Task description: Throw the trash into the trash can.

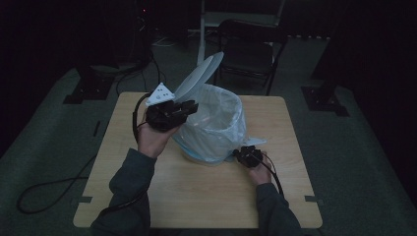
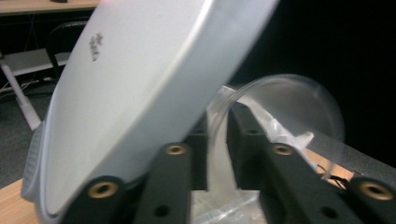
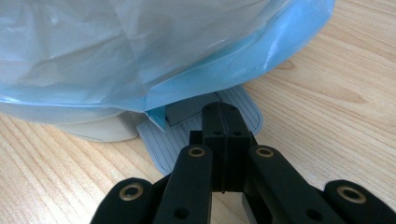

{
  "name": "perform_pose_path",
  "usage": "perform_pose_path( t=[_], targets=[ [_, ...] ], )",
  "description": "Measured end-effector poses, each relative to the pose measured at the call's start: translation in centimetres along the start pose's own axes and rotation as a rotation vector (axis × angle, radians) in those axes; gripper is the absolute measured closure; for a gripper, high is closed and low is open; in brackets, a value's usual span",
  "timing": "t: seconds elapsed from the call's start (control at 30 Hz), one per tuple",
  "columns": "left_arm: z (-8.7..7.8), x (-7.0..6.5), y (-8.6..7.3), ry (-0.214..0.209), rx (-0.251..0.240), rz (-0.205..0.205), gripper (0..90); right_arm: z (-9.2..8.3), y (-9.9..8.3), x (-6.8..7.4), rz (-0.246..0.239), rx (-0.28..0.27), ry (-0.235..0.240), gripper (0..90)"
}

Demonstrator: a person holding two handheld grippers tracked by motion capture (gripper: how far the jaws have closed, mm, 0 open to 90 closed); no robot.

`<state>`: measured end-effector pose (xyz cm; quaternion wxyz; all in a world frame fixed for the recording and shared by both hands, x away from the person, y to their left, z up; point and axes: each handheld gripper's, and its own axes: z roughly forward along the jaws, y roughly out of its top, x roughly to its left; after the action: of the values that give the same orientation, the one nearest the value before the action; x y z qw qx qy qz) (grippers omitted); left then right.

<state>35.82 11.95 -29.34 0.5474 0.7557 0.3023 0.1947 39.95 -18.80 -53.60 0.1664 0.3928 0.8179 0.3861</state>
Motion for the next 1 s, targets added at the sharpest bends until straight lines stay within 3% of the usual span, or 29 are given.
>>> perform_pose_path(
  t=[0.7, 1.0],
  targets=[
    [-0.2, -0.7, -0.1, -0.032, -0.009, 0.020, 65.2, 0.0, 0.0, -0.1, 0.000, -0.001, 0.004, 90.0],
    [-1.7, -0.9, -1.0, -0.032, -0.022, 0.020, 64.4, 0.0, 0.0, 0.0, 0.001, -0.002, 0.003, 90.0]
  ],
)
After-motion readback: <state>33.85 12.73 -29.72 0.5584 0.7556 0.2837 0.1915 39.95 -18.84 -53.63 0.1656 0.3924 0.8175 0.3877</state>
